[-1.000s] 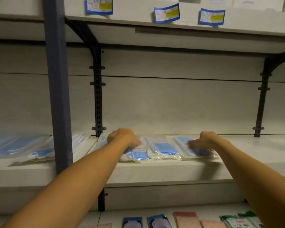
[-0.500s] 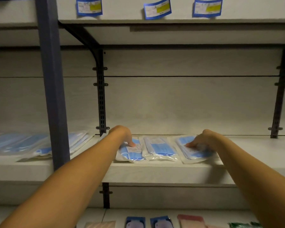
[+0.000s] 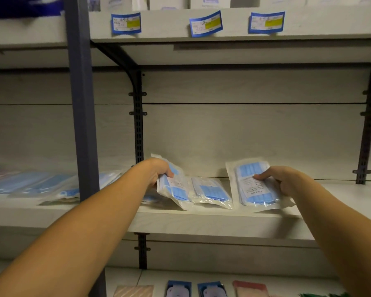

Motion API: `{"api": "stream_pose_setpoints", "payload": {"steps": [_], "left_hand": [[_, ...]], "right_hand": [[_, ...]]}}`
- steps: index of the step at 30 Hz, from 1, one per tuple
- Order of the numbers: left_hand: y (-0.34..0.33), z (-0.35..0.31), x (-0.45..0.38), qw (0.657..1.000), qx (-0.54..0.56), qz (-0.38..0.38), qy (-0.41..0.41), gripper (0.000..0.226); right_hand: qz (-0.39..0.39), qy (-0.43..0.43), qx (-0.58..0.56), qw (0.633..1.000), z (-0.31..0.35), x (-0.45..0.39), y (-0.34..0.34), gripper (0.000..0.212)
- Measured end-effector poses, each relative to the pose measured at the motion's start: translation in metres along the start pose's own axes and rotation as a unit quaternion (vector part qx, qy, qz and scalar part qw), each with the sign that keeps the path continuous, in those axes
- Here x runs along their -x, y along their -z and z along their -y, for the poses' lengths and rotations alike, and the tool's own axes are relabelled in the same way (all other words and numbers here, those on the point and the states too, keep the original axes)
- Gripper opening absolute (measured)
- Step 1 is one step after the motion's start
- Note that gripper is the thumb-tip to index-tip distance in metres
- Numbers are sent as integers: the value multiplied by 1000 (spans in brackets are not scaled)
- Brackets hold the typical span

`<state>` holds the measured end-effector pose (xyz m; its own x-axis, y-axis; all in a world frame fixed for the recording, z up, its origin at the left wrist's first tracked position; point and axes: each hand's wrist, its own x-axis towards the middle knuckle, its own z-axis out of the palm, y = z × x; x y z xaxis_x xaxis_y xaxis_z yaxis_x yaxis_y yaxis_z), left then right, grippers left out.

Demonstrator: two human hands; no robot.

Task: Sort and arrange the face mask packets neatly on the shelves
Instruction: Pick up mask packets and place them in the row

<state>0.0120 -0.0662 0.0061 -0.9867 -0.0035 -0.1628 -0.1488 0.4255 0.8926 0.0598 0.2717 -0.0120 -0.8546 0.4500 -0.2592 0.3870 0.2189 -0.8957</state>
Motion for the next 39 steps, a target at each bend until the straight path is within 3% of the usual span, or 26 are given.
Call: {"api": "stream_pose_setpoints", "payload": {"steps": [3, 10, 15, 24, 32, 39], "left_hand": [[6, -9, 8, 995, 55, -47, -75, 52], [22, -16, 30, 964, 159, -102, -186, 34], [28, -9, 47, 947, 189, -124, -230, 27], [66, 7, 98, 932, 191, -156, -264, 25], [119, 33, 125, 928, 186, -188, -263, 30], [175, 61, 141, 925, 186, -201, -262, 39]], "right_hand": [[3, 38, -56, 998, 8, 12, 1, 30], [14, 156, -161, 974, 23, 28, 6, 46], [66, 207, -201, 955, 25, 41, -8, 34], [153, 246, -236, 928, 36, 59, -44, 51], [244, 274, -229, 902, 51, 93, -109, 47], [273, 310, -230, 881, 72, 129, -156, 42]]}}
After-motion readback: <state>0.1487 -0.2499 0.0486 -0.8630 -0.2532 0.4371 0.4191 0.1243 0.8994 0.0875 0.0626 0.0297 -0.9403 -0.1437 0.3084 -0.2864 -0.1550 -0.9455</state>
